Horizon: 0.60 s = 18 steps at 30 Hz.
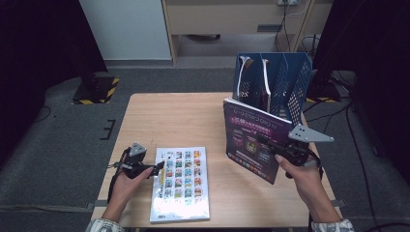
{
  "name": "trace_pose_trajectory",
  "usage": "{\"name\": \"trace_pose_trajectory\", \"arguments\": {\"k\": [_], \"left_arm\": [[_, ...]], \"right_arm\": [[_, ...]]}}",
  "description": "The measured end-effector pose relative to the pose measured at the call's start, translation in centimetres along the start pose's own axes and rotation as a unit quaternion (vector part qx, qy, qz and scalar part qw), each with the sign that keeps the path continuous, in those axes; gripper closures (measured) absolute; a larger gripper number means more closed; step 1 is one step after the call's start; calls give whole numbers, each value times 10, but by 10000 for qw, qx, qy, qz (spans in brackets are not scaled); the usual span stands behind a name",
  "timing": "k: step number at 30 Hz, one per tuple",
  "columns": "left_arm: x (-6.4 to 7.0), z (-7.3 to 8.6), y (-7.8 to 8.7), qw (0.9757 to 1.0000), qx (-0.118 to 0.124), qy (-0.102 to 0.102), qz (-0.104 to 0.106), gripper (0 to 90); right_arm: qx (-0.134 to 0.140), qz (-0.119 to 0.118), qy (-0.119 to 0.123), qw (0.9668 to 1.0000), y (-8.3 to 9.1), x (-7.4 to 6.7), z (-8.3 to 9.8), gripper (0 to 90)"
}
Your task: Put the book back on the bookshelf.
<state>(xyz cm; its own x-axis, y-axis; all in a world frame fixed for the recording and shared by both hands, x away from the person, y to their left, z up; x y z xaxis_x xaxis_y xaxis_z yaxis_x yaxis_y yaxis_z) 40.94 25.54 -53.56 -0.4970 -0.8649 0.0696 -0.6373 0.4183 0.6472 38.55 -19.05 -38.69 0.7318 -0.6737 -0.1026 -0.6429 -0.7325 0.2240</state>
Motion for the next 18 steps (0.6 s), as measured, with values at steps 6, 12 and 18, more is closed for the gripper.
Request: {"name": "trace_pose_trajectory", "arguments": {"k": [6,12,18], "left_arm": [[0,0,0,10000,-16,-24,-1,53],[0,1,-2,9999,-62,-97,-21,52],[-1,1,-1,9999,-62,-103,-28,52]], "right_arm": [[14,52,-20,10000,10,5,2,843],[7,166,-2,9999,24,11,2,843],[34,249,-10,9997,32,16,3,843]]}}
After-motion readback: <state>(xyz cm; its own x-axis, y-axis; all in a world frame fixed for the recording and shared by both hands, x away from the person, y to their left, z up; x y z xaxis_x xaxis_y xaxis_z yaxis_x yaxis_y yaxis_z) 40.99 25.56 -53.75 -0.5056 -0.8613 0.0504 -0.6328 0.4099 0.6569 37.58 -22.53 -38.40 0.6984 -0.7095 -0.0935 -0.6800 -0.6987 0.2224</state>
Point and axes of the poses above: each handheld gripper's, and its own axes: y roughly backward along the jaws, z roughly out of its underside, x roughly to its right, the point moved 4 cm from there along -y, roughly forward along the jaws
